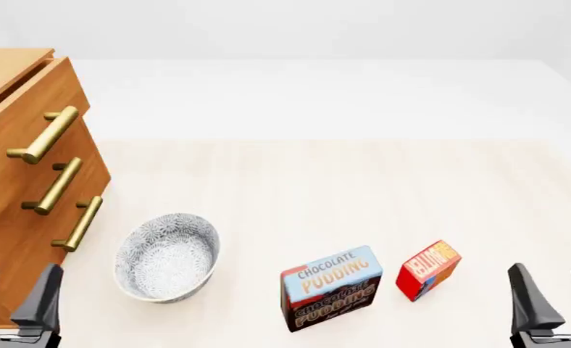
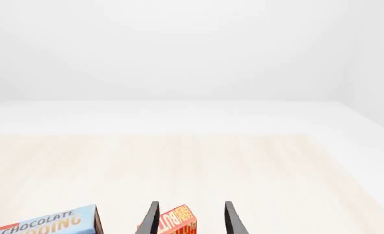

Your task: Put the butter at the back in the top drawer of the cabinet and close it.

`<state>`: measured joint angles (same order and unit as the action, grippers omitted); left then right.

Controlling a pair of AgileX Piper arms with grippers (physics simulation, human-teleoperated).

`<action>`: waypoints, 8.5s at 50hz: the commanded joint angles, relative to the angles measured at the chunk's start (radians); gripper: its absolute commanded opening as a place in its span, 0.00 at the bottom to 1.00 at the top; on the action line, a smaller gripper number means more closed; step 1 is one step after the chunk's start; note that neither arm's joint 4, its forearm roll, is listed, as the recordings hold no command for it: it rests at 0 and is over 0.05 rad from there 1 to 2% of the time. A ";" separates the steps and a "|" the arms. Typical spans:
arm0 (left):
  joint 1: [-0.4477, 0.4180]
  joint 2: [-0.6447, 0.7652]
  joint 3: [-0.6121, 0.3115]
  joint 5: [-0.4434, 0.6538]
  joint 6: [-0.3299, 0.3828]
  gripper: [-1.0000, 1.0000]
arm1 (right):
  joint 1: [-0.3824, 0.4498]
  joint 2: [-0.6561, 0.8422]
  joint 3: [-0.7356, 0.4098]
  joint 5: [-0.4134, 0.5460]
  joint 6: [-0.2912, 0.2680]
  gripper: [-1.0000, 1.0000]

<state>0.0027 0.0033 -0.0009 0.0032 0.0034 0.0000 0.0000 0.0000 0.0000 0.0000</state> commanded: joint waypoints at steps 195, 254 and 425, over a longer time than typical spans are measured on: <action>-0.026 0.696 -0.468 -0.039 1.103 1.00 | 0.000 0.000 0.000 0.000 0.000 1.00; 0.057 0.802 -0.468 -0.126 1.130 1.00 | 0.000 0.000 0.000 0.000 0.000 1.00; 0.122 1.017 -0.459 -0.341 1.176 0.00 | 0.000 0.000 0.000 0.000 0.000 1.00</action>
<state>0.1345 1.0310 -0.4800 -0.3559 1.1726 0.0000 0.0000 0.0000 0.0000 0.0000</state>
